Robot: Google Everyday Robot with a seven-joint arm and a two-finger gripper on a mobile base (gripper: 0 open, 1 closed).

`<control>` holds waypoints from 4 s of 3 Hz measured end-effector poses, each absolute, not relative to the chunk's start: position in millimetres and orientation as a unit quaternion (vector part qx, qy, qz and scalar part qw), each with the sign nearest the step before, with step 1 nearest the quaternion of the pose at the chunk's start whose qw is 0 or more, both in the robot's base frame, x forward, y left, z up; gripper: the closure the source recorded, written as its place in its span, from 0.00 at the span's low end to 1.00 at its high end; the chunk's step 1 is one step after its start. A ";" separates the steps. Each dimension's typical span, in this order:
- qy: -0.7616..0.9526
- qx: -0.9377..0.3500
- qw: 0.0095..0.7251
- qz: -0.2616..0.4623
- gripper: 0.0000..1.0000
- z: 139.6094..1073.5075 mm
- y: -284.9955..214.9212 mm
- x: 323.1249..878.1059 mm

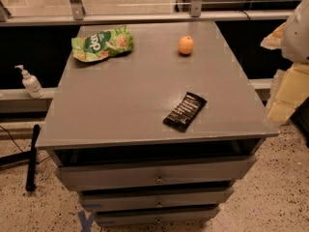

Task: Move rxbar chocolate near orange

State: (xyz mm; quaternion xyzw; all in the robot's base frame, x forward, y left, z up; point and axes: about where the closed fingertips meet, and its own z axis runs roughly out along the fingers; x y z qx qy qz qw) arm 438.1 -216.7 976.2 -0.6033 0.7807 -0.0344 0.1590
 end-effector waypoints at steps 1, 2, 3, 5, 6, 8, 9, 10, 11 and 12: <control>0.781 -0.603 0.159 -0.034 0.00 976.2 -216.6 438.1; 0.772 -0.612 0.172 -0.022 0.00 965.3 -204.4 450.7; 0.760 -0.622 0.189 0.007 0.00 942.9 -185.5 471.5; 0.758 -0.607 0.227 0.072 0.00 890.3 -152.7 508.2; 0.755 -0.599 0.248 0.099 0.00 872.8 -135.6 519.4; 0.752 -0.587 0.265 0.141 0.00 841.9 -114.7 529.3; 0.754 -0.581 0.265 0.153 0.18 833.2 -112.2 530.3; 0.758 -0.576 0.262 0.159 0.41 830.1 -112.0 531.7; 0.761 -0.573 0.259 0.160 0.65 831.1 -112.9 534.3; 0.764 -0.571 0.254 0.158 0.87 835.5 -114.8 536.3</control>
Offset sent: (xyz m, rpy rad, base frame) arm 0.0316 0.0294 -0.0325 0.0818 0.0036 0.0750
